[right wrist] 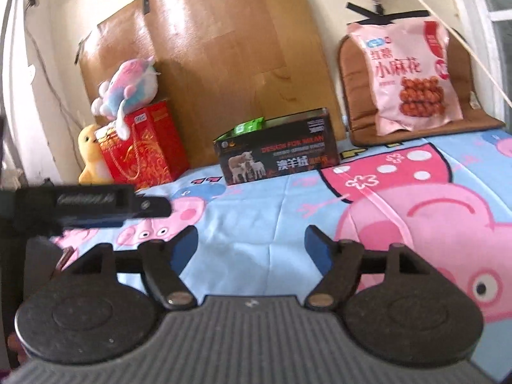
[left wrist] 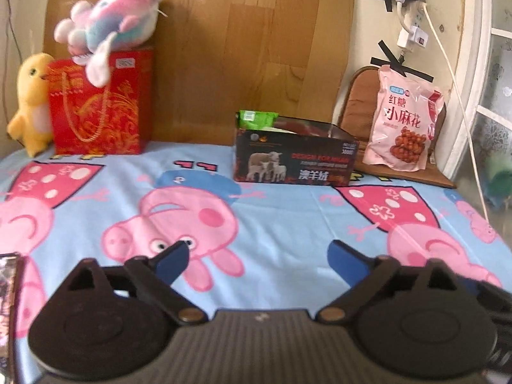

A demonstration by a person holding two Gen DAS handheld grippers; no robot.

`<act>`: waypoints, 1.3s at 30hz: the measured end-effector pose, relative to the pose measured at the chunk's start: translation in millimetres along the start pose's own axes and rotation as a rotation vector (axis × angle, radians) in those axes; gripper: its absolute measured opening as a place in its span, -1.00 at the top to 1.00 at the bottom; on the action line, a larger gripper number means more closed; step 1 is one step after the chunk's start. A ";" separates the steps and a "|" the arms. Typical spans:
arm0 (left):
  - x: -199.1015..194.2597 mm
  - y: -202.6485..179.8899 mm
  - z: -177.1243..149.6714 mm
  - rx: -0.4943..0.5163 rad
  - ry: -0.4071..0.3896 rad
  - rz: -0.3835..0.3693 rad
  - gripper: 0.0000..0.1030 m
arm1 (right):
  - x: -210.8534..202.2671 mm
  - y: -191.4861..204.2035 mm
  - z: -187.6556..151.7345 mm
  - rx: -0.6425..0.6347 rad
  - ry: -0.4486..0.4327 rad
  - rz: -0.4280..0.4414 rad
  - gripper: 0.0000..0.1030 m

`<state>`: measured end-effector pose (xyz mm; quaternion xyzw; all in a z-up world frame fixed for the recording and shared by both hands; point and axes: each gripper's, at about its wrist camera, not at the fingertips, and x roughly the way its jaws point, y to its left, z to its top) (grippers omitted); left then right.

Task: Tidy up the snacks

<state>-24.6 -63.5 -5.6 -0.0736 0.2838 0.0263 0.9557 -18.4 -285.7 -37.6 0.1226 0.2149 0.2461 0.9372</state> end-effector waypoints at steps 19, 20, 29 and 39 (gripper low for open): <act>-16.0 -13.6 -22.5 0.086 -0.014 0.152 -1.00 | -26.8 2.3 -6.6 0.111 -0.042 -0.058 -1.00; -15.1 -14.6 -23.2 0.092 -0.007 0.161 -1.00 | -27.4 3.9 -7.0 0.105 -0.044 -0.059 -1.00; -18.8 -16.8 -24.6 0.118 -0.052 0.241 -1.00 | -29.6 9.0 -7.3 0.085 -0.052 -0.056 -1.00; -21.9 -18.0 -23.7 0.139 -0.098 0.319 -1.00 | -29.5 12.2 -9.5 0.078 -0.053 -0.055 -1.00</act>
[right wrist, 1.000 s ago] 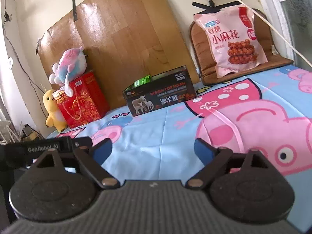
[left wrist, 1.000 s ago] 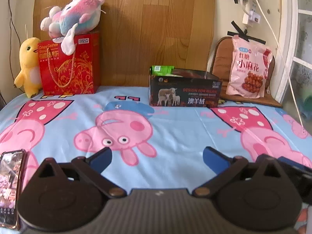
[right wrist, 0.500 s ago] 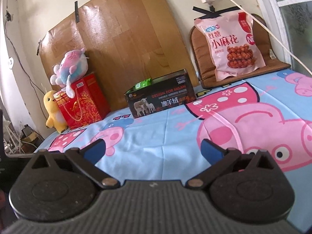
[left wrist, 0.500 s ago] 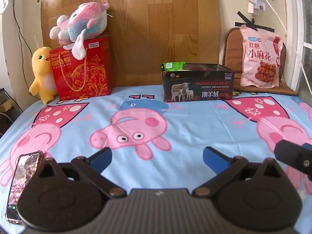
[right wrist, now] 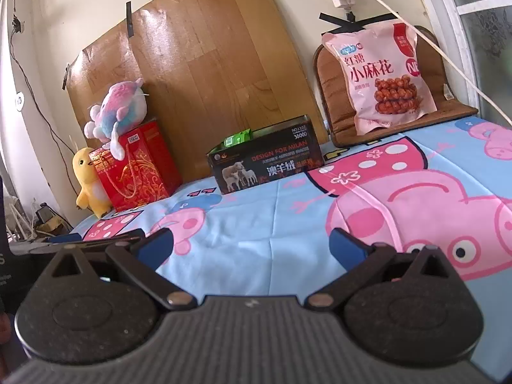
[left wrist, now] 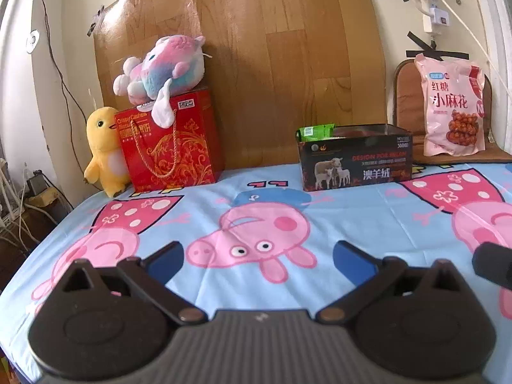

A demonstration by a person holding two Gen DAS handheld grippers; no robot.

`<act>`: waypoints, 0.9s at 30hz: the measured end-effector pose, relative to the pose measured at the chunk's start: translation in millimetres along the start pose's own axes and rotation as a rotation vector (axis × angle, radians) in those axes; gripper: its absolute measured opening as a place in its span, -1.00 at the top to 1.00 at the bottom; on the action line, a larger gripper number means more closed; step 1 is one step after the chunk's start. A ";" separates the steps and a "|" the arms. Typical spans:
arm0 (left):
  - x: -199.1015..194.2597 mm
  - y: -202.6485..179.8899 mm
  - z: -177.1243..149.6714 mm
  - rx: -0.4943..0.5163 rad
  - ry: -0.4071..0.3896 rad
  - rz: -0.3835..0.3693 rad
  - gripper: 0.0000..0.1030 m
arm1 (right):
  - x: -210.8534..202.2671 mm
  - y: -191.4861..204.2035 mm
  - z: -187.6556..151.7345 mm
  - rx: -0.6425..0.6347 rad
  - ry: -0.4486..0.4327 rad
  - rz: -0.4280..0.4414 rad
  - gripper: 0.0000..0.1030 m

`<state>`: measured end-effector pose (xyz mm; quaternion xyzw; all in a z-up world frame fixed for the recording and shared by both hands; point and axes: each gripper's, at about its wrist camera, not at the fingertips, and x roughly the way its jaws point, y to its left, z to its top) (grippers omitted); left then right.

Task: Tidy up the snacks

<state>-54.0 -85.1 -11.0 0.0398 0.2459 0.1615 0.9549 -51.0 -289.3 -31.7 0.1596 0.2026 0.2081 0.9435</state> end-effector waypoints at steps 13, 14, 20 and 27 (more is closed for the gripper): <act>5.7 -1.0 -6.4 0.008 0.055 -0.028 -1.00 | -0.7 -1.6 -2.0 0.010 -0.009 -0.010 -1.00; 6.4 -1.2 -7.3 0.008 0.068 -0.036 -1.00 | -0.9 -1.7 -2.3 0.010 -0.009 -0.011 -1.00; 10.7 -1.1 -11.4 -0.003 0.107 -0.054 -1.00 | 0.0 -1.9 -4.1 0.011 -0.006 -0.015 -1.00; 12.8 -0.1 -12.4 -0.008 0.132 -0.075 -1.00 | 1.2 -2.6 -4.8 0.011 -0.002 -0.014 -1.00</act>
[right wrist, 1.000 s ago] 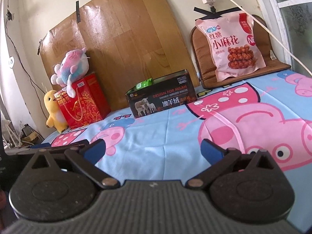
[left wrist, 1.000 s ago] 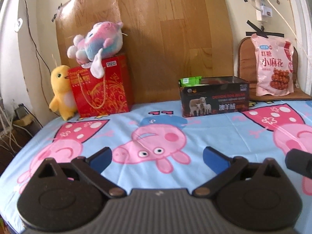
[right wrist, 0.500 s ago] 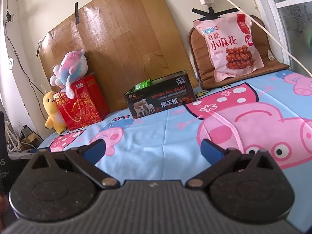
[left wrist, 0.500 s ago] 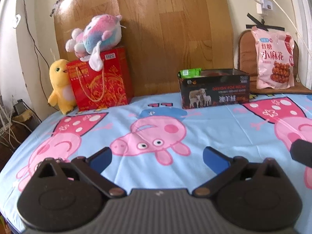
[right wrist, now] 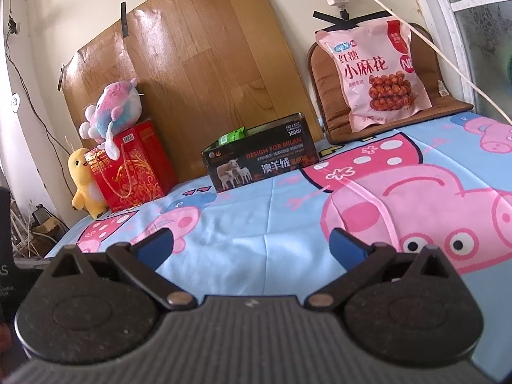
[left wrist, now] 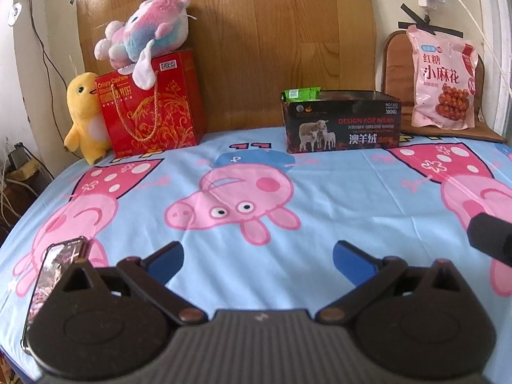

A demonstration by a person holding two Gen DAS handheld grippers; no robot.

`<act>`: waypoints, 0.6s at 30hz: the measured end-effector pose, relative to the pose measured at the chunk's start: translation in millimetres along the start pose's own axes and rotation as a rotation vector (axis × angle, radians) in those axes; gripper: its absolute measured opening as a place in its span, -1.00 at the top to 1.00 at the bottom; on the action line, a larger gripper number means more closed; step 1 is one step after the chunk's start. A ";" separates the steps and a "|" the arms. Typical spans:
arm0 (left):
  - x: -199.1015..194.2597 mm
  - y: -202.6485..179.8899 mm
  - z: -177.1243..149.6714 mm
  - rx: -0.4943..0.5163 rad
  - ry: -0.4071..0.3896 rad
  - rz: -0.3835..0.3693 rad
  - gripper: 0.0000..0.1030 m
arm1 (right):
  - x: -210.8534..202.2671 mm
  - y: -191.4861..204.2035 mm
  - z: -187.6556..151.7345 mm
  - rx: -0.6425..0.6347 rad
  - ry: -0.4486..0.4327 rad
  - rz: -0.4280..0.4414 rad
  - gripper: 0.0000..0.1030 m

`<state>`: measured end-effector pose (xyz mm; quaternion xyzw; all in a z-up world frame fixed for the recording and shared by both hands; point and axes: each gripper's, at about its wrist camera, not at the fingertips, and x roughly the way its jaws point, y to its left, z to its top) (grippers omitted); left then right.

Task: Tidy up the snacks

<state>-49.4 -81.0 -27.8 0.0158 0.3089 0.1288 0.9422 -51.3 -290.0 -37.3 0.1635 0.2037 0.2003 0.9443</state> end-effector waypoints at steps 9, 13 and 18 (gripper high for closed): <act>2.1 1.4 -1.5 -0.007 0.017 0.006 -1.00 | 0.9 0.8 -2.1 0.001 0.003 -0.002 -1.00; 2.8 1.1 -1.8 -0.005 0.021 0.010 -1.00 | 1.0 1.0 -2.9 0.003 0.005 -0.004 -1.00; 2.5 0.8 -1.9 -0.002 0.021 0.008 -1.00 | 0.9 1.0 -2.6 0.003 0.004 -0.004 -1.00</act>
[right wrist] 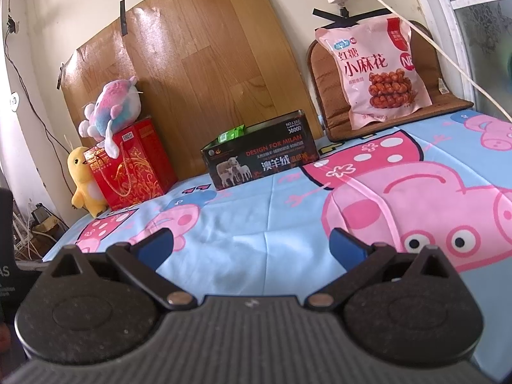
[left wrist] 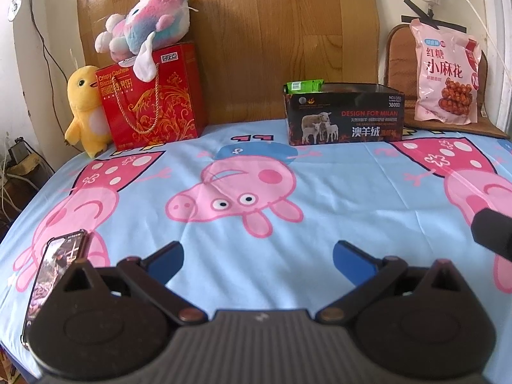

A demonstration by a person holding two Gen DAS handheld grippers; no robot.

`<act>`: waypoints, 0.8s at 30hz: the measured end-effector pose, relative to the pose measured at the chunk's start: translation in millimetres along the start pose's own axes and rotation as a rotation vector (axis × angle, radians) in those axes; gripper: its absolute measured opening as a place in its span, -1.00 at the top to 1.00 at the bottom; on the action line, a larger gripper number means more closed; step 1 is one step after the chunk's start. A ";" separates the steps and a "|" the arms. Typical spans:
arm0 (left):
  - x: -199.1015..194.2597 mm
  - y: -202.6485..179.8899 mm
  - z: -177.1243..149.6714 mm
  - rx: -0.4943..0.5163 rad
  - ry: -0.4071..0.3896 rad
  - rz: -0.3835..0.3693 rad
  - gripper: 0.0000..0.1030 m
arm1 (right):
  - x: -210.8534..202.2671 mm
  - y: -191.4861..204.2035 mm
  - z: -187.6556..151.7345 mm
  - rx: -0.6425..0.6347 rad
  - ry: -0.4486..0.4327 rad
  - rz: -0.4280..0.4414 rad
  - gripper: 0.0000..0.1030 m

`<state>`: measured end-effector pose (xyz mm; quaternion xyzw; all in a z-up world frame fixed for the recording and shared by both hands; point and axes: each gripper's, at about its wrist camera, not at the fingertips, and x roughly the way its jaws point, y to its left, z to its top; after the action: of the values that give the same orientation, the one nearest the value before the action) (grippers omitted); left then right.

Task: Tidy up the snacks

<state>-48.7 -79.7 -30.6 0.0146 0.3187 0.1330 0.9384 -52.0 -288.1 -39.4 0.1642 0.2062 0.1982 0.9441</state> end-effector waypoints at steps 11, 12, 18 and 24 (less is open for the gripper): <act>-0.9 -2.2 -0.8 0.012 0.001 -0.027 -1.00 | 0.5 -1.1 -0.5 0.008 0.001 -0.004 -1.00; -1.3 -2.5 -0.9 0.013 0.001 -0.029 -1.00 | 0.6 -1.2 -0.4 0.008 0.001 -0.003 -1.00; -4.1 -1.2 -0.3 0.010 -0.016 -0.029 -1.00 | 1.2 -2.0 0.1 0.005 0.003 -0.002 -1.00; -6.9 -0.3 1.8 0.009 -0.041 -0.014 -1.00 | 1.1 -1.8 -0.5 0.001 0.004 -0.005 -1.00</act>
<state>-52.9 -81.7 -25.1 0.0192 0.3000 0.1248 0.9455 -50.8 -289.1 -40.9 0.1639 0.2085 0.1959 0.9441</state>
